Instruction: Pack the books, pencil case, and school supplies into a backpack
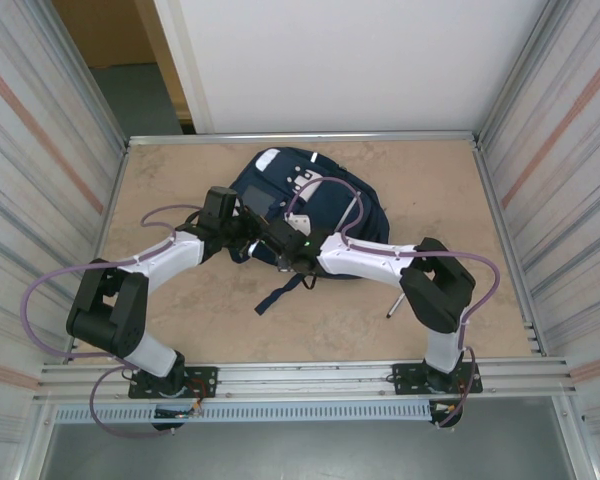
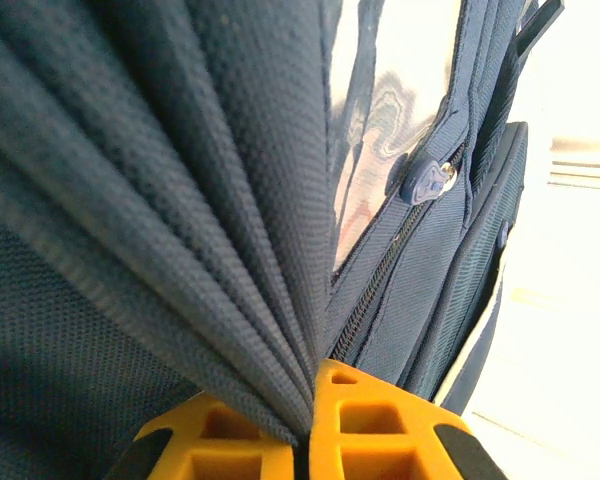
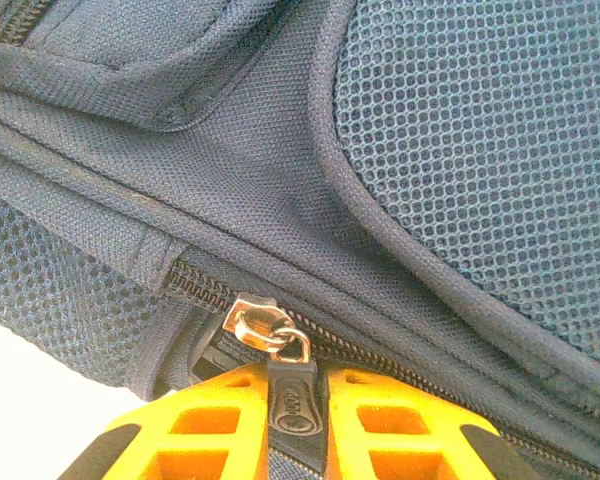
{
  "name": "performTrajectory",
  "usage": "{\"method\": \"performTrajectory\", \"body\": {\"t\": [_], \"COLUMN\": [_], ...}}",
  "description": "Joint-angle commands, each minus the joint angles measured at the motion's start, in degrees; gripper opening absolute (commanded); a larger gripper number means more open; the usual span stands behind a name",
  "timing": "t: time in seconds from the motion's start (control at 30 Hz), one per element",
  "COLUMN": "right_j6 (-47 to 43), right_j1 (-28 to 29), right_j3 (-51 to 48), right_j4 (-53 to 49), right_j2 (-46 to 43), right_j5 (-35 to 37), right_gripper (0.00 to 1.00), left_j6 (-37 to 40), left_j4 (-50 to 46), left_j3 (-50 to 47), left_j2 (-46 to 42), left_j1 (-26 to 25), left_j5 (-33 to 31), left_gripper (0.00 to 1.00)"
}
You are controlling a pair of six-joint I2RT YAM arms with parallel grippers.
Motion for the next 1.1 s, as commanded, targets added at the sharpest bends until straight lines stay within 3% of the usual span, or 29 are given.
{"method": "performTrajectory", "body": {"t": [0.0, 0.23, 0.3, 0.37, 0.5, 0.87, 1.07], "right_j6": [-3.60, -12.48, -16.96, -20.31, -24.29, -31.94, -33.81], "right_j1": [-1.11, -2.10, -2.08, -2.17, -2.60, -4.71, -6.31], "right_j3": [-1.25, 0.44, 1.20, 2.28, 1.77, -6.71, -13.47], "right_j4": [-0.05, -4.94, -8.45, -13.84, -20.36, -24.58, -22.24], "right_j2": [-3.22, -3.71, -3.21, -2.35, -2.43, -11.91, -18.41], "right_j5": [0.89, -9.64, -11.80, -11.62, -10.26, -8.30, -9.86], "right_gripper": [0.14, 0.13, 0.07, 0.02, 0.00, 0.00, 0.00], "left_j6": [1.33, 5.84, 6.81, 7.16, 7.31, 10.94, 13.80], "left_j4": [0.51, -3.60, -4.31, -4.49, -4.38, -6.97, -10.59], "left_j3": [0.74, 3.91, 4.52, 4.67, 5.11, 8.92, 16.37], "left_j2": [-2.05, -1.87, -1.74, -1.29, 0.09, 4.26, 11.31], "left_j1": [0.28, 1.40, 1.81, 2.67, 4.76, 9.21, 13.47], "left_j5": [2.97, 1.69, 1.47, 1.87, 4.30, 6.45, 15.77], "left_gripper": [0.00, 0.00, 0.00, 0.00, 0.00, 0.00, 0.00]}}
